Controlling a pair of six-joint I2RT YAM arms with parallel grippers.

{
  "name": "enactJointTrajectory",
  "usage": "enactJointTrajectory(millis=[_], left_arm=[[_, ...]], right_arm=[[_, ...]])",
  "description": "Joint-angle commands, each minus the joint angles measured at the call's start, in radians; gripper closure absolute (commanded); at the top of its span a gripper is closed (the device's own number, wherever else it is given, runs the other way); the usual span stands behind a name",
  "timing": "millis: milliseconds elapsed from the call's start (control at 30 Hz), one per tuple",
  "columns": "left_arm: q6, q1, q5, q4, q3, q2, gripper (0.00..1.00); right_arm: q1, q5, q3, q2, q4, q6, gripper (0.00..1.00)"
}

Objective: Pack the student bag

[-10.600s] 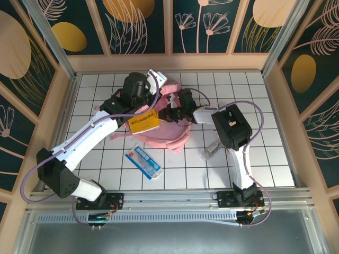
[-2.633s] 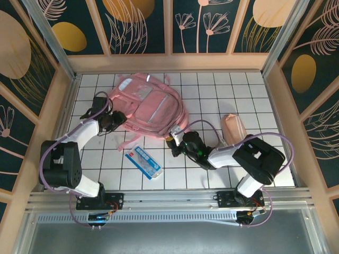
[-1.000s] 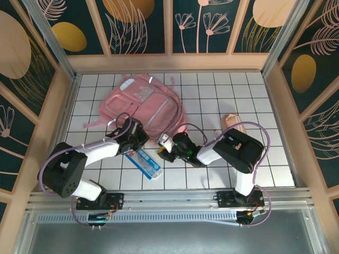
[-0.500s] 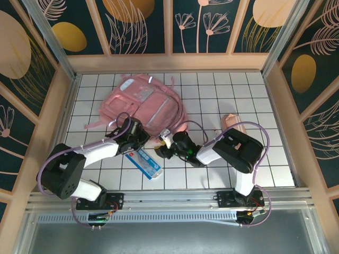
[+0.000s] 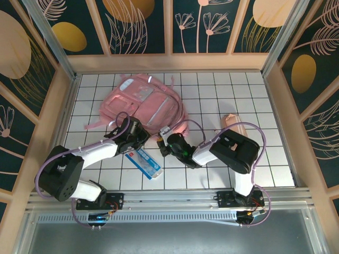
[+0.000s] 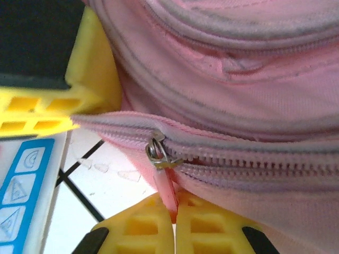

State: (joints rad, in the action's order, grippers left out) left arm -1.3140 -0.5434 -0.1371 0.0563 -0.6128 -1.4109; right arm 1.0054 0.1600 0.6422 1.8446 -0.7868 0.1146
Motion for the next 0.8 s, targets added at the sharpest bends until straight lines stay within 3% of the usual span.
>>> enactJointTrajectory(millis=[0, 300, 567, 667, 767], left_arm=[[0.024, -0.002, 0.043, -0.014, 0.017, 0.052, 1.0], [0.132, 0.002, 0.165, -0.052, 0.022, 0.11, 1.0], [0.349, 0.043, 0.275, -0.072, 0.042, 0.185, 1.0], [0.409, 0.073, 0.297, -0.075, 0.052, 0.225, 1.0], [0.408, 0.077, 0.248, -0.091, 0.027, 0.232, 1.0]], right_arm=[[-0.014, 0.066, -0.057, -0.082, 0.044, 0.023, 0.98], [-0.042, -0.185, -0.176, -0.195, 0.056, -0.032, 1.0], [-0.194, -0.464, -0.23, -0.216, 0.066, -0.008, 1.0], [-0.249, -0.497, -0.229, -0.212, 0.09, 0.0, 1.0], [-0.243, -0.509, -0.216, -0.25, 0.132, -0.06, 0.88]])
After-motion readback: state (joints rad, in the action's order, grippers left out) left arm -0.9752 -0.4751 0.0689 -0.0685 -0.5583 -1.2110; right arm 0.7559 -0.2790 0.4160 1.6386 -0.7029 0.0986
